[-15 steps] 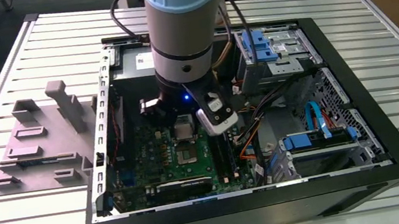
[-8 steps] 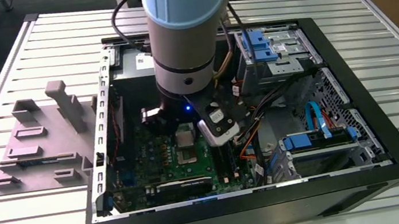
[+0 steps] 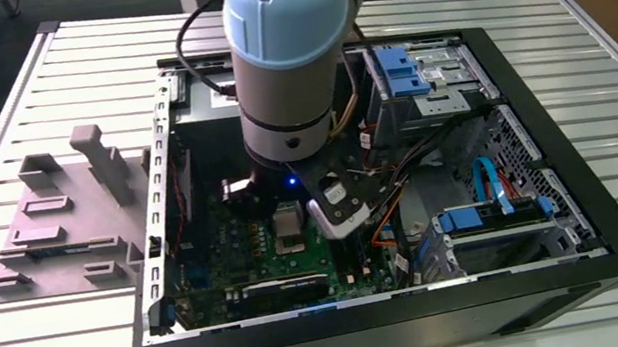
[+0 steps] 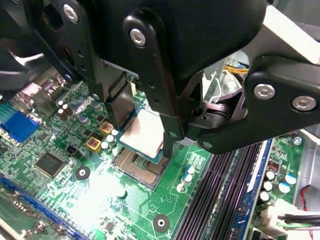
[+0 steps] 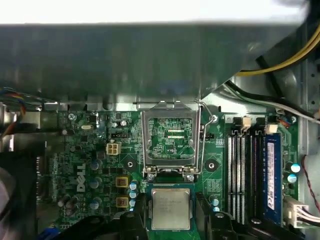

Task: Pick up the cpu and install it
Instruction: 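Place the cpu into insertion slot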

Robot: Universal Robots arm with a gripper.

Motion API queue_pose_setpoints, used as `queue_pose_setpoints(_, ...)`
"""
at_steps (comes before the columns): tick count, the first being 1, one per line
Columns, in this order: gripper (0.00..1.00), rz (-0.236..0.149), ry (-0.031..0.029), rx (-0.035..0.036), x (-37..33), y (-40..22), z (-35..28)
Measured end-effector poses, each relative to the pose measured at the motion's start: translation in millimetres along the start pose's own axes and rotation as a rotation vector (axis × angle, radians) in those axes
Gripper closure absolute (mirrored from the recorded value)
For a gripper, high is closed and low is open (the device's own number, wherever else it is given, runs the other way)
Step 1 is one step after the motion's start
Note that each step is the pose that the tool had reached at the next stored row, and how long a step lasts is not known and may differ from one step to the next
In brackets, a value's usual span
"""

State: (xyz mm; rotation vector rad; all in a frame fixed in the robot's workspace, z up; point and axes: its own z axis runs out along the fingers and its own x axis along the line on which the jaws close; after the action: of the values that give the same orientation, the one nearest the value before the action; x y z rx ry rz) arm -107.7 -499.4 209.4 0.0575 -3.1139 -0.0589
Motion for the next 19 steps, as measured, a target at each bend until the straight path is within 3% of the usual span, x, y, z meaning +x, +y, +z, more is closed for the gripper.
queue_pose_setpoints(9,0.53,0.000,0.0000,-0.0001,0.0,-9.0,10.4)
queue_pose_setpoints(19,0.53,0.000,0.0001,0.0001,0.0,-10.3,13.4)
